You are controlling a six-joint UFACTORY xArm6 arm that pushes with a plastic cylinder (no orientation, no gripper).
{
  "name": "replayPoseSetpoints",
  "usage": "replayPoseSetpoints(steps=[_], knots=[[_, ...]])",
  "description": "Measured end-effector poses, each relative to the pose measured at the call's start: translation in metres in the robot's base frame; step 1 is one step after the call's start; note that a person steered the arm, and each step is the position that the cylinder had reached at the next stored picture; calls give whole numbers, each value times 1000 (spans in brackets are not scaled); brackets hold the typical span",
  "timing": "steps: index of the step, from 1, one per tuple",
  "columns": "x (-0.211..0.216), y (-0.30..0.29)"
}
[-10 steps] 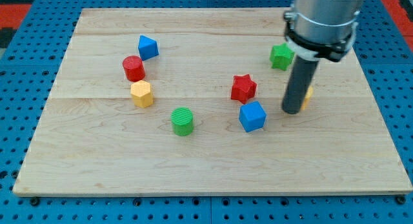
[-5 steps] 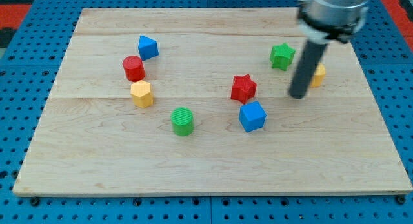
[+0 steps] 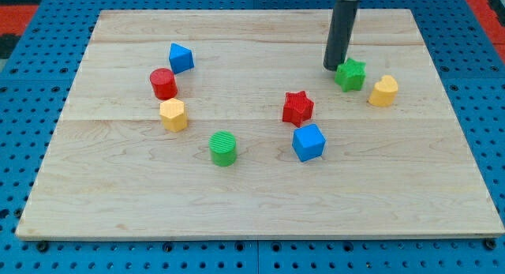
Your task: Push the green circle into the green star
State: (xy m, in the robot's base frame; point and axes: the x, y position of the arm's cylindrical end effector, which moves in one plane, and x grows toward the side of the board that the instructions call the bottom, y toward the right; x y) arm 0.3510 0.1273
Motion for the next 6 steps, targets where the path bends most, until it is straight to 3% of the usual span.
replayPoseSetpoints(steps=[1, 2, 4, 5, 6], knots=[[8, -29], [46, -144], [177, -238], [194, -191], [160, -155]])
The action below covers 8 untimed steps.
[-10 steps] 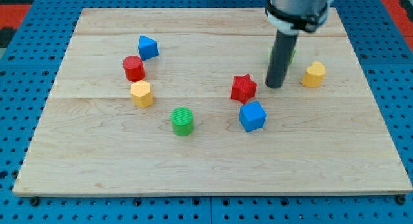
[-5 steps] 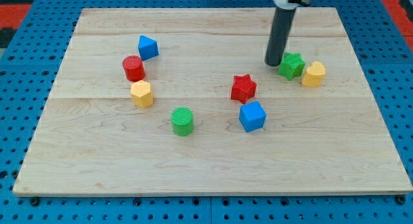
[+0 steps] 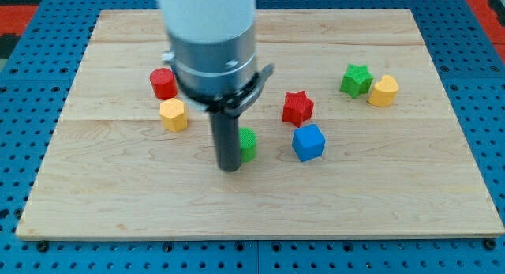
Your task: Push the green circle into the green star
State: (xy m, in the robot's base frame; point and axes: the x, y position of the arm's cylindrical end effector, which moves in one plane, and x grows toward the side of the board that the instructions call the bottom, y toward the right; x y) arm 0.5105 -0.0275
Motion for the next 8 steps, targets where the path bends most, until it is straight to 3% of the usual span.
replayPoseSetpoints(steps=[2, 3, 5, 6, 8], knots=[[-21, 67], [-13, 3], [-67, 7], [-60, 48], [-21, 62]])
